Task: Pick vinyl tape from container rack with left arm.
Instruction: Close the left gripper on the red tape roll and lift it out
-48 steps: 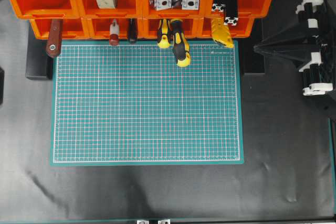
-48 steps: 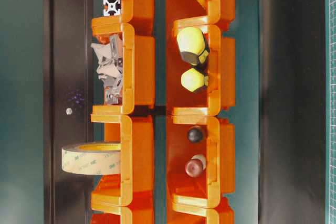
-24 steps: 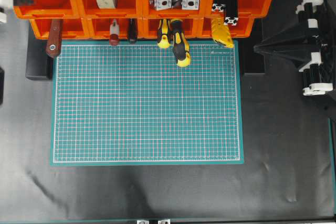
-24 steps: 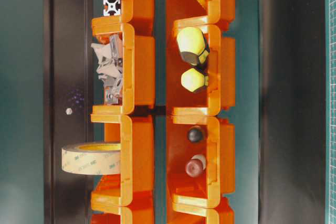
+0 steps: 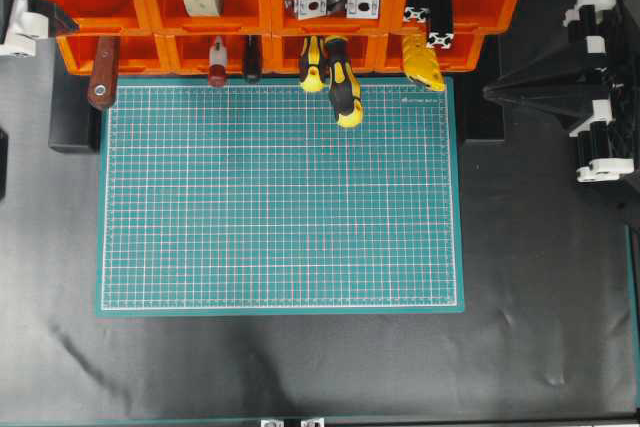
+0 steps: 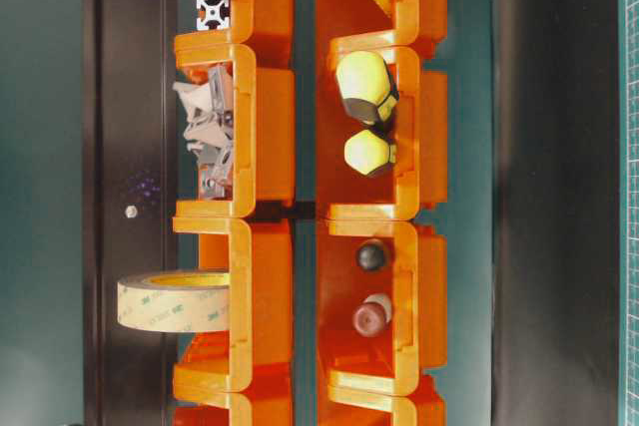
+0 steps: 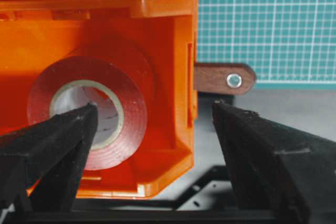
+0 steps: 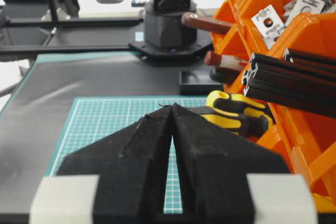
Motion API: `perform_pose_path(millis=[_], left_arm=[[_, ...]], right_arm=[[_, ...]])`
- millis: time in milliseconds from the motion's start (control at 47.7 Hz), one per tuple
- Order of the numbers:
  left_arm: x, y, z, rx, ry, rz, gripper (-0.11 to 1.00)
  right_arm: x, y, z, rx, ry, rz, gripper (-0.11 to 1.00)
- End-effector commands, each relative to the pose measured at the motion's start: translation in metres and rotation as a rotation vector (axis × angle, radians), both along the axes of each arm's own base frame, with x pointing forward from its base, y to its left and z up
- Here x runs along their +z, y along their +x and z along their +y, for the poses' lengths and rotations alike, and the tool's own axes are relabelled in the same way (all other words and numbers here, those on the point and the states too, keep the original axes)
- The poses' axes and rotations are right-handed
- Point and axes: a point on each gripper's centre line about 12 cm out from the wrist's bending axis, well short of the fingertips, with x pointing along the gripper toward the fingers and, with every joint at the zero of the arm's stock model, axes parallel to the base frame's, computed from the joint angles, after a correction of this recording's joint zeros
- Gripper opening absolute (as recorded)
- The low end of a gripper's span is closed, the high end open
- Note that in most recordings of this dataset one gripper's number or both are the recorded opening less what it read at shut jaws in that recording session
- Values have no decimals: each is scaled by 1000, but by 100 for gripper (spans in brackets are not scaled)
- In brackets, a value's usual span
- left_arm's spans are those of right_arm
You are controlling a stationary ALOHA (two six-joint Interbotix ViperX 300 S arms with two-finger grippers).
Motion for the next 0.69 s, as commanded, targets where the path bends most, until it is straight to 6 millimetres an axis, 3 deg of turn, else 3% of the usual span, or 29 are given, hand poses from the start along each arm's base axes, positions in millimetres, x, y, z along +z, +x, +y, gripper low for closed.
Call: perform_pose_path(millis=[0, 398, 545, 671], left_arm=[[3, -1, 1, 4, 9, -15, 84], [-5, -1, 1, -6, 6, 1, 78], [-5, -2, 1, -14, 9, 1, 63], [-5, -1, 1, -41, 19, 4, 36]], right_arm=[[12, 3, 0, 1, 2, -29, 0], [12, 3, 1, 2, 3, -29, 0], [13, 4, 1, 6, 2, -34, 0], [13, 3, 2, 7, 2, -37, 0]])
